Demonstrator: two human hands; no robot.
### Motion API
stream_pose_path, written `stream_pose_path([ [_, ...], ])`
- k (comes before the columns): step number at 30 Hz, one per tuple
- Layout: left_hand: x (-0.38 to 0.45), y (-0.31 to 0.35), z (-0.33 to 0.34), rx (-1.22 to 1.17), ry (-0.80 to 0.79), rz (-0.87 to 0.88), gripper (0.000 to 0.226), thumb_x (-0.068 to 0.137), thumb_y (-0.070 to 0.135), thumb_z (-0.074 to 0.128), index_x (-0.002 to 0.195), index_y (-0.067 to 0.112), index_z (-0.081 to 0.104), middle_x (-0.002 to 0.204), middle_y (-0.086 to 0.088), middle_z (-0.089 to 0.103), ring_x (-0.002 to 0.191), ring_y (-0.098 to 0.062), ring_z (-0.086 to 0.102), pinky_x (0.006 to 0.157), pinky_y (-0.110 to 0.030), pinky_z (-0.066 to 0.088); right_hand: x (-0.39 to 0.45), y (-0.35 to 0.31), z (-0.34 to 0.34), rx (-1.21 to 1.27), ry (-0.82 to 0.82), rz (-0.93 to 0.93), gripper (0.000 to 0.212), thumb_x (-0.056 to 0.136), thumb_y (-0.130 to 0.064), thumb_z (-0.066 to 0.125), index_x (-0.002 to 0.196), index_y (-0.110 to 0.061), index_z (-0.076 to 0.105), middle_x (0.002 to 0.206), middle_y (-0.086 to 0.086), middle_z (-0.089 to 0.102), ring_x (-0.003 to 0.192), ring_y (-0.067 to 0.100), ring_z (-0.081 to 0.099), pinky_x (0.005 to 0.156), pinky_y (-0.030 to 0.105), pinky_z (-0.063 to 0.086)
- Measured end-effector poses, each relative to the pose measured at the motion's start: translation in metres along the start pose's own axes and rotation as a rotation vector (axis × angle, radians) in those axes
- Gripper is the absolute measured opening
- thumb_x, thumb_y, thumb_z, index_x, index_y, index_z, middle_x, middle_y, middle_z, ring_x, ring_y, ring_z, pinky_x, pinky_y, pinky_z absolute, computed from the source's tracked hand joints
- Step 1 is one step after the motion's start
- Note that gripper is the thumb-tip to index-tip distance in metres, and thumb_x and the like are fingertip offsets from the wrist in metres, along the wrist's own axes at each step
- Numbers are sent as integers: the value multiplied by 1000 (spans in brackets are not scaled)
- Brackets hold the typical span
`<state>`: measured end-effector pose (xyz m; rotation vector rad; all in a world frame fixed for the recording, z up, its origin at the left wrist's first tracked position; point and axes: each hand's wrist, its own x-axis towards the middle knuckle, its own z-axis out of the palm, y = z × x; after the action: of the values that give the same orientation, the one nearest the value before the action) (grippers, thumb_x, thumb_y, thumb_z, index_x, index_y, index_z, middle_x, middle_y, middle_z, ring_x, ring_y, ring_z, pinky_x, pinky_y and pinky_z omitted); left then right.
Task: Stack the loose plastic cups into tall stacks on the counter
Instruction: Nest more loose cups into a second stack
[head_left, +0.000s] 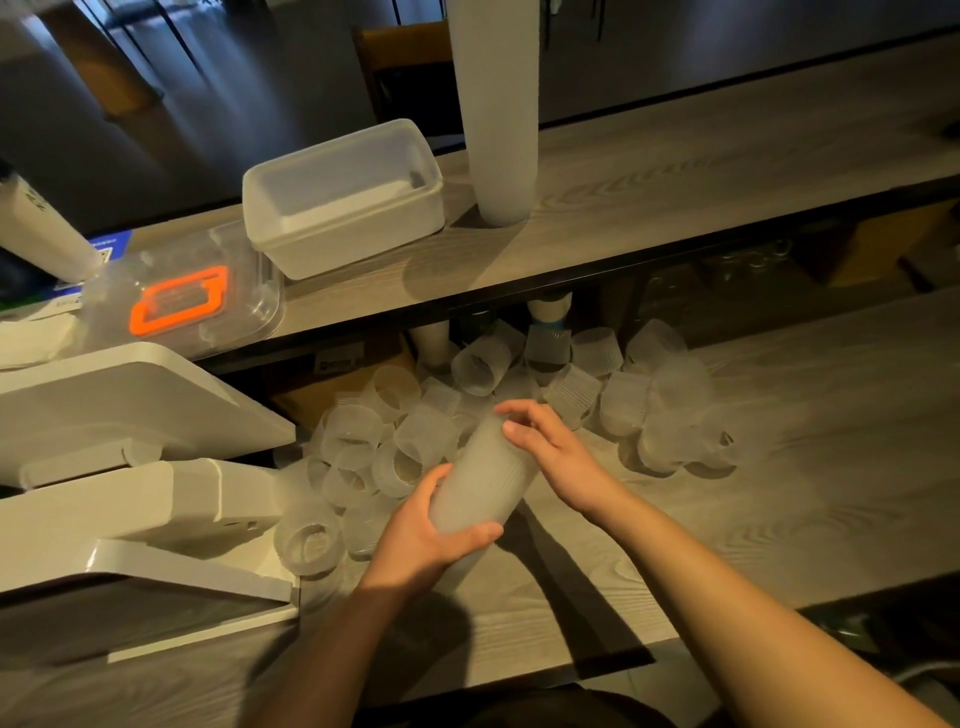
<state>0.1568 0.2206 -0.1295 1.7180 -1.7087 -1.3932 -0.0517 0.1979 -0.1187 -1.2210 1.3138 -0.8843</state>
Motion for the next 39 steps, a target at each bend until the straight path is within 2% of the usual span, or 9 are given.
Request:
stream_pose_path([
  [4, -1, 1, 2, -57, 0, -16, 96, 47, 67, 80, 130, 34, 47, 119, 14, 57, 104, -5, 59, 80, -24, 52, 3, 3, -7, -15, -69, 23, 54, 91, -59, 40, 134, -31, 56, 134, -10, 54, 124, 1, 47, 104, 21, 35],
  [7, 1, 4, 4, -57, -2, -29, 96, 47, 69, 78, 131, 34, 46, 119, 15, 56, 103, -3, 58, 75, -19, 48, 14, 12, -15, -19, 152, 31, 48, 99, -52, 45, 135, -22, 56, 128, -7, 58, 121, 10, 53, 106, 30, 43],
  [12, 7, 10, 1, -60, 2, -23, 96, 46, 69, 76, 130, 34, 45, 117, 17, 54, 102, -3, 57, 71, -17, 46, 48, 46, -47, -827, 472, 66, 69, 91, -55, 60, 145, -16, 43, 142, 5, 49, 135, 23, 42, 111, 42, 35],
  [18, 12, 6, -3, -80, -4, -40, 96, 48, 68, 77, 132, 34, 45, 120, 10, 55, 105, -11, 59, 77, -25, 52, 76, 55, -64, -1208, 332, 226, 92, 85, -68, 59, 151, -12, 29, 151, 9, 42, 144, 30, 29, 117, 51, 20],
  [26, 17, 4, -3, -127, -2, -56, 93, 47, 64, 79, 129, 33, 48, 118, 10, 58, 103, -10, 59, 74, -21, 48, 74, 60, -60, -1248, 211, 213, 71, 87, -59, 60, 140, -16, 42, 141, 8, 51, 140, 30, 33, 118, 52, 18],
  [32, 15, 3, -4, -139, 19, -58, 92, 45, 64, 78, 127, 32, 49, 116, 10, 59, 103, -9, 60, 77, -24, 50, 50, 58, -47, -942, 243, 140, 69, 86, -53, 63, 141, -17, 42, 141, 5, 52, 136, 25, 39, 117, 46, 24],
  [35, 14, 4, -5, -143, 30, -48, 91, 44, 64, 78, 125, 33, 50, 115, 11, 59, 101, -5, 60, 73, -18, 48, 38, 49, -44, -538, 290, 69, 64, 86, -39, 71, 141, -23, 42, 136, -1, 50, 121, 15, 50, 97, 30, 47],
  [37, 13, 5, -5, -150, 44, -41, 89, 43, 63, 78, 122, 34, 50, 114, 12, 59, 100, -3, 60, 73, -17, 49, 32, 42, -44, -191, 326, 74, 53, 89, -33, 71, 136, -29, 46, 128, -7, 48, 107, 4, 53, 78, 14, 49],
  [39, 13, 7, -6, -133, 45, -39, 91, 43, 65, 77, 123, 35, 47, 116, 13, 57, 101, -3, 59, 75, -18, 49, 30, 36, -47, 186, 313, 116, 52, 88, -30, 74, 133, -34, 49, 126, -4, 50, 108, 12, 59, 75, 19, 56],
])
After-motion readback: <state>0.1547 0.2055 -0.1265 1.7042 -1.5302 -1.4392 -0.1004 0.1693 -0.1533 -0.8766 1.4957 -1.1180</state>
